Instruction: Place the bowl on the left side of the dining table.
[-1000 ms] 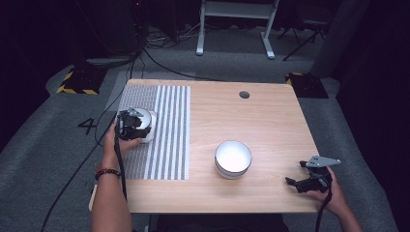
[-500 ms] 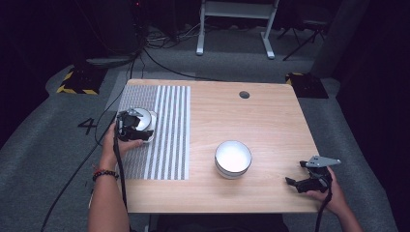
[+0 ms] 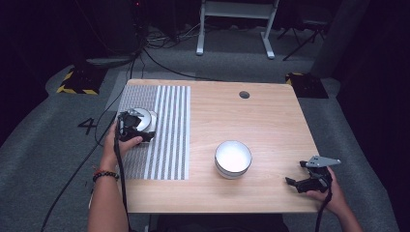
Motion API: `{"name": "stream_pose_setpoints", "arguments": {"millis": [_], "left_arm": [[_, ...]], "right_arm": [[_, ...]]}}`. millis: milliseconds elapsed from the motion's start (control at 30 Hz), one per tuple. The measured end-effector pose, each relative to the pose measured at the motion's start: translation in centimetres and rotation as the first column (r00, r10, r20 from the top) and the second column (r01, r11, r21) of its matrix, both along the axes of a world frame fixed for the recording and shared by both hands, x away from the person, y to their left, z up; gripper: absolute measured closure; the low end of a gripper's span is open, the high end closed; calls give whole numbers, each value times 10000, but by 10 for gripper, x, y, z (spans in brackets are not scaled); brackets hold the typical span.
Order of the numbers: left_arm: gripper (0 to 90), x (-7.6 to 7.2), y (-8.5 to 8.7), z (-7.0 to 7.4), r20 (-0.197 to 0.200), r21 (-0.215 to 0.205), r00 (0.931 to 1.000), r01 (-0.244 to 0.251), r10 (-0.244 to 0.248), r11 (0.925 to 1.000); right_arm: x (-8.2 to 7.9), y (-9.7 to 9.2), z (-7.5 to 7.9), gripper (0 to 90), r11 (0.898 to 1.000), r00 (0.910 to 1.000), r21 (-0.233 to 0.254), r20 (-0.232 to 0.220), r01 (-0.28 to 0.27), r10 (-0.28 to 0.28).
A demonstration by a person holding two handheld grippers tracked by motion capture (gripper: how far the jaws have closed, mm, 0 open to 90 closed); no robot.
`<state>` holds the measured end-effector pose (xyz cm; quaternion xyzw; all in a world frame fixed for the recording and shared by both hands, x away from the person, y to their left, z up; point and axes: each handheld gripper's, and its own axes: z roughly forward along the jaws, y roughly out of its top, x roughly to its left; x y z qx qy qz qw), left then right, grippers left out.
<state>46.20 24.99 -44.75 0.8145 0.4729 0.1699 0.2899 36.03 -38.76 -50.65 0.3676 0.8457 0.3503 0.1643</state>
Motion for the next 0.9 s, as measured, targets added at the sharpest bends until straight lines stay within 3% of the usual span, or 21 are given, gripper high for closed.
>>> {"name": "stream_pose_setpoints", "arguments": {"millis": [100, 200, 633, 700, 900], "left_arm": [[164, -1, -1, 1, -20, -29, 9999, 146, -146, 9999], [164, 0, -6, 2, -10, 471, 9997, 237, -237, 9986], [164, -3, -14, 6, 87, 492, 9995, 295, -300, 9984], [164, -4, -17, 9, 321, 700, 9987, 371, -394, 9969], [170, -8, -21, 13, 457, 499, 9972, 563, -586, 9972]], "right_arm": [[0, 0, 0, 12, 10000, 10000, 0, 1, -3, 3], [0, 0, 0, 12, 10000, 10000, 0, 3, -1, 1], [0, 0, 0, 12, 10000, 10000, 2, -1, 2, -2], [0, 0, 0, 12, 10000, 10000, 2, 3, 3, -3], [0, 0, 0, 12, 10000, 10000, 7, -2, 7, -7]]}}
